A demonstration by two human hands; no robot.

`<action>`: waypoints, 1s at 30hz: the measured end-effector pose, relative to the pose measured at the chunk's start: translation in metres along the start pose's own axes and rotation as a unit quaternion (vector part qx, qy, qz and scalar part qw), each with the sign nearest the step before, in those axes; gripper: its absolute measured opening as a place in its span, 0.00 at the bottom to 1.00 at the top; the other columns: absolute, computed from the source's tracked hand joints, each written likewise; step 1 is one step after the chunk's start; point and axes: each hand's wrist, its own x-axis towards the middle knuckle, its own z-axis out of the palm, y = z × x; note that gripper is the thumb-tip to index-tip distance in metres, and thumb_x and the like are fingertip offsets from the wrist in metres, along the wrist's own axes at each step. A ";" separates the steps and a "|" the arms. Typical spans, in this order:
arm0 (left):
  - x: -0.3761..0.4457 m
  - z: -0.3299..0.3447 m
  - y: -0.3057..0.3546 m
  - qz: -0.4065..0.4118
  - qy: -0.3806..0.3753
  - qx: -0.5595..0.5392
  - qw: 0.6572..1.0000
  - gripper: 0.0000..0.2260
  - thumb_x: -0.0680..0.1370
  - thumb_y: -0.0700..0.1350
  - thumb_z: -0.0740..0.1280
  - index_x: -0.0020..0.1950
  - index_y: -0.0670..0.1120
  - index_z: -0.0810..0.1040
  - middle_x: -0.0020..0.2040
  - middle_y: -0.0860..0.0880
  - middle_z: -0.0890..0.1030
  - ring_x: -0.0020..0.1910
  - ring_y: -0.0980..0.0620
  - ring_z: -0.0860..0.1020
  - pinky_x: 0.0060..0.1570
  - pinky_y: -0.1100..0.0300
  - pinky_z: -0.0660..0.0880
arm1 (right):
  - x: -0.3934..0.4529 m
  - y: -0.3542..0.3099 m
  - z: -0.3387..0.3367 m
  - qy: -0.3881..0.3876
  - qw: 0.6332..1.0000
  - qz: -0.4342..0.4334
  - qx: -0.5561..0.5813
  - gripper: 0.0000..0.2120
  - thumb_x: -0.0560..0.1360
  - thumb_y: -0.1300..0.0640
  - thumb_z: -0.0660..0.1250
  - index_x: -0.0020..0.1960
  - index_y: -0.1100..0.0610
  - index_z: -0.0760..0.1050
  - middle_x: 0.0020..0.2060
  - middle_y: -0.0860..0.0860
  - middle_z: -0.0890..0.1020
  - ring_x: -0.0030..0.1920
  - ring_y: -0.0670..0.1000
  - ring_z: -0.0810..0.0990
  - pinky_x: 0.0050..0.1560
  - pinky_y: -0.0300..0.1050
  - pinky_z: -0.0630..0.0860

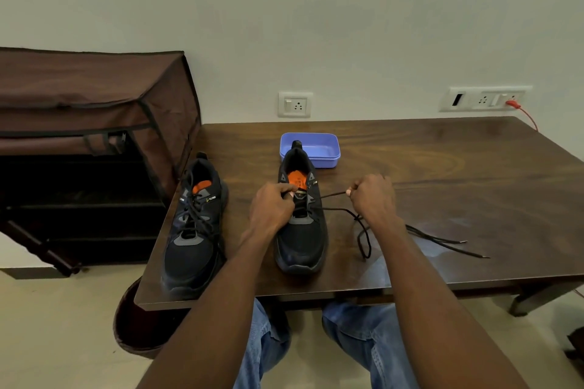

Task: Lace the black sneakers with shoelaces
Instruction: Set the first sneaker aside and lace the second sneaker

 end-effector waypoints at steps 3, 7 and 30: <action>0.001 0.000 -0.003 0.009 -0.011 0.013 1.000 0.14 0.82 0.45 0.63 0.65 0.53 0.81 0.63 0.48 0.81 0.51 0.54 0.78 0.44 0.63 0.71 | -0.001 -0.005 -0.002 -0.023 0.999 0.025 0.032 0.10 0.78 0.54 0.64 0.50 0.57 0.83 0.48 0.57 0.84 0.50 0.59 0.81 0.46 0.48 0.75; 0.002 -0.001 -0.005 0.011 -0.046 0.008 0.999 0.14 0.82 0.47 0.63 0.68 0.53 0.79 0.66 0.48 0.79 0.59 0.50 0.78 0.54 0.55 0.75 | -0.010 -0.016 -0.015 -0.127 0.987 0.019 0.098 0.15 0.79 0.50 0.66 0.60 0.59 0.74 0.56 0.56 0.81 0.56 0.58 0.79 0.48 0.48 0.72; -0.019 -0.059 0.008 -0.161 -0.294 -0.569 0.751 0.17 0.84 0.48 0.58 0.56 0.37 0.80 0.36 0.44 0.82 0.34 0.50 0.81 0.44 0.55 0.81 | -0.030 -0.059 -0.021 0.011 0.921 -0.072 0.383 0.03 0.75 0.58 0.73 0.43 0.57 0.84 0.36 0.50 0.84 0.38 0.49 0.82 0.43 0.42 0.77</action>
